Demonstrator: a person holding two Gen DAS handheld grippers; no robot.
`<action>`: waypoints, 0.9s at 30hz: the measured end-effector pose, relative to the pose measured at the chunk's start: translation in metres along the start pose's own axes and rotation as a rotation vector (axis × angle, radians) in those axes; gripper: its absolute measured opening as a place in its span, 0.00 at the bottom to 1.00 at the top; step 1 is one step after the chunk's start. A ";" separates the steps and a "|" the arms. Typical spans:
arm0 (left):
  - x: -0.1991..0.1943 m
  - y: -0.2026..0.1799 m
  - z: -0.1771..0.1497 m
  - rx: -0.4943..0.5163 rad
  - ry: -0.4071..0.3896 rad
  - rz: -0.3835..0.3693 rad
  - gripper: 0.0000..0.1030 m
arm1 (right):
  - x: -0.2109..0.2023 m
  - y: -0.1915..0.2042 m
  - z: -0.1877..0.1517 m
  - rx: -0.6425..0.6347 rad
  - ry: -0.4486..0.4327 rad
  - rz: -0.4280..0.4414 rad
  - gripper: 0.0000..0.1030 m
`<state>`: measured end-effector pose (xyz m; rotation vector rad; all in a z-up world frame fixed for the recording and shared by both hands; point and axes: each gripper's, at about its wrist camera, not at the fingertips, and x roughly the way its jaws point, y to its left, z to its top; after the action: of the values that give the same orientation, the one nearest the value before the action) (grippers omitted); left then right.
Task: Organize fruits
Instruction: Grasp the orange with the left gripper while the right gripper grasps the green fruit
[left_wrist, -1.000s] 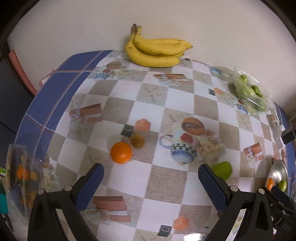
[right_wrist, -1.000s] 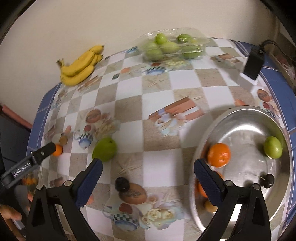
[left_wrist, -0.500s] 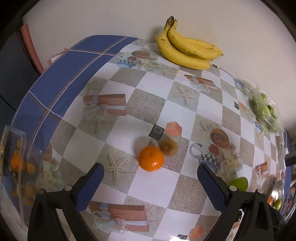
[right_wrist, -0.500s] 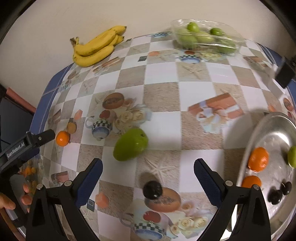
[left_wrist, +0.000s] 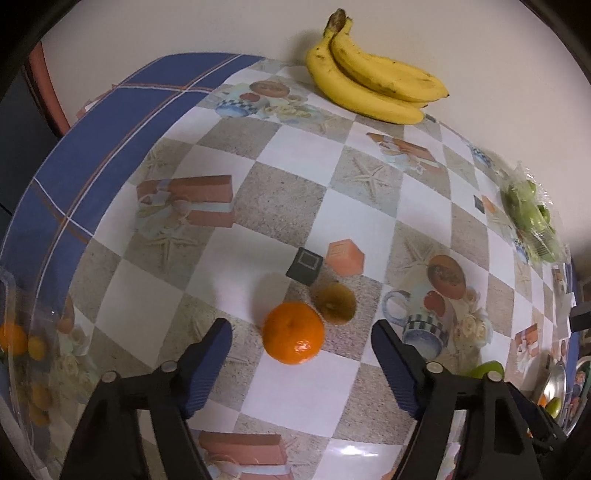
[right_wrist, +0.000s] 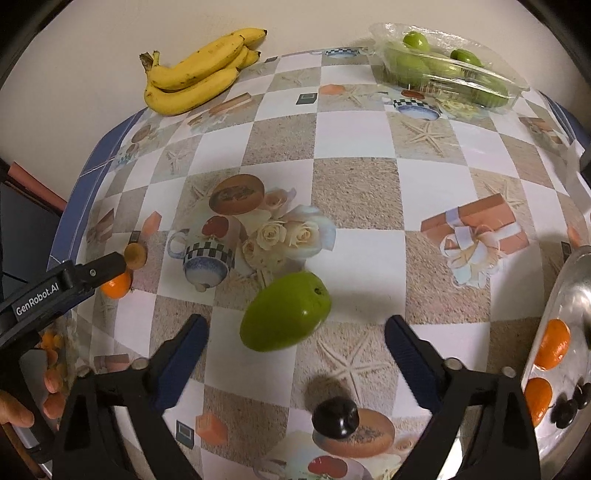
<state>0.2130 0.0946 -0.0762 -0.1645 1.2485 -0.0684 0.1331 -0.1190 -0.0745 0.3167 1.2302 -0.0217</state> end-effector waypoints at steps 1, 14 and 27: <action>0.001 0.002 0.000 -0.003 0.004 -0.004 0.74 | 0.001 0.000 0.001 0.003 0.002 0.003 0.81; 0.005 0.002 -0.002 0.004 0.014 -0.021 0.39 | 0.006 0.000 0.003 0.019 0.011 0.045 0.50; -0.014 -0.005 -0.002 0.021 -0.034 0.007 0.38 | 0.003 0.000 0.002 0.026 0.008 0.054 0.50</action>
<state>0.2074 0.0917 -0.0629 -0.1427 1.2138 -0.0728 0.1362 -0.1196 -0.0766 0.3729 1.2300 0.0101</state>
